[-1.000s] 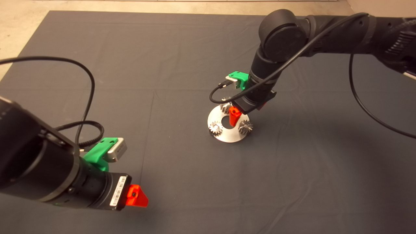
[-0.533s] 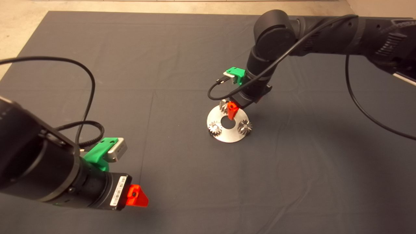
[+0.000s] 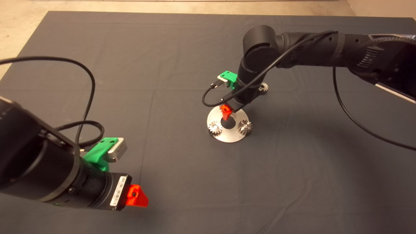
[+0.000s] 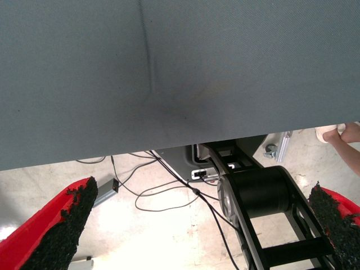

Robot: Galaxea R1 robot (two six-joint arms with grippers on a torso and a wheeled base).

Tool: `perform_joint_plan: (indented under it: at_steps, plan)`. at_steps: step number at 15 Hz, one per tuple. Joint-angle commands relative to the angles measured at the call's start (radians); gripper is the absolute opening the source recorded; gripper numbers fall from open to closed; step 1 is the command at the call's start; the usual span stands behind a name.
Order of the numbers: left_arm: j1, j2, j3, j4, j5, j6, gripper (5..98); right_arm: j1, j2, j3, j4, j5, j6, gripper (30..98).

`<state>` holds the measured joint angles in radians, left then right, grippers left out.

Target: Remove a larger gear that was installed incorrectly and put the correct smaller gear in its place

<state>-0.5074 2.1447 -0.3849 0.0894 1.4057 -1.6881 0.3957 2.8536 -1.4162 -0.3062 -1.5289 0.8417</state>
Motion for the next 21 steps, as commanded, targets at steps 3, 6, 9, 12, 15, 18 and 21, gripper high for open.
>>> perform_joint_plan:
  at_steps: [3,6,9,12,15,18,21]
  plan:
    - [-0.006,-0.002,0.012,-0.014,0.004,0.001,97.6,0.005,0.002,-0.036,-0.044,0.03,-0.003,97.8]
    - [-0.006,-0.002,0.012,-0.014,0.004,0.001,97.6,-0.02,-0.004,-0.045,-0.045,0.082,-0.003,97.8]
    - [-0.006,-0.002,0.011,-0.014,0.004,0.001,97.6,-0.024,-0.007,-0.045,-0.046,0.145,-0.001,97.8]
    - [-0.006,-0.002,0.011,-0.014,0.004,0.001,97.6,-0.023,-0.004,-0.049,-0.097,0.151,-0.001,97.8]
    - [-0.006,-0.003,0.012,-0.014,0.004,0.0,97.6,-0.02,-0.005,-0.052,-0.102,0.151,-0.001,97.8]
    - [-0.006,-0.002,0.012,-0.014,0.004,-0.001,97.6,-0.02,0.0,-0.075,-0.106,0.18,-0.003,97.8]
    - [-0.006,-0.004,0.012,-0.014,0.004,-0.001,97.6,-0.021,0.005,-0.118,-0.106,0.247,-0.004,97.8]
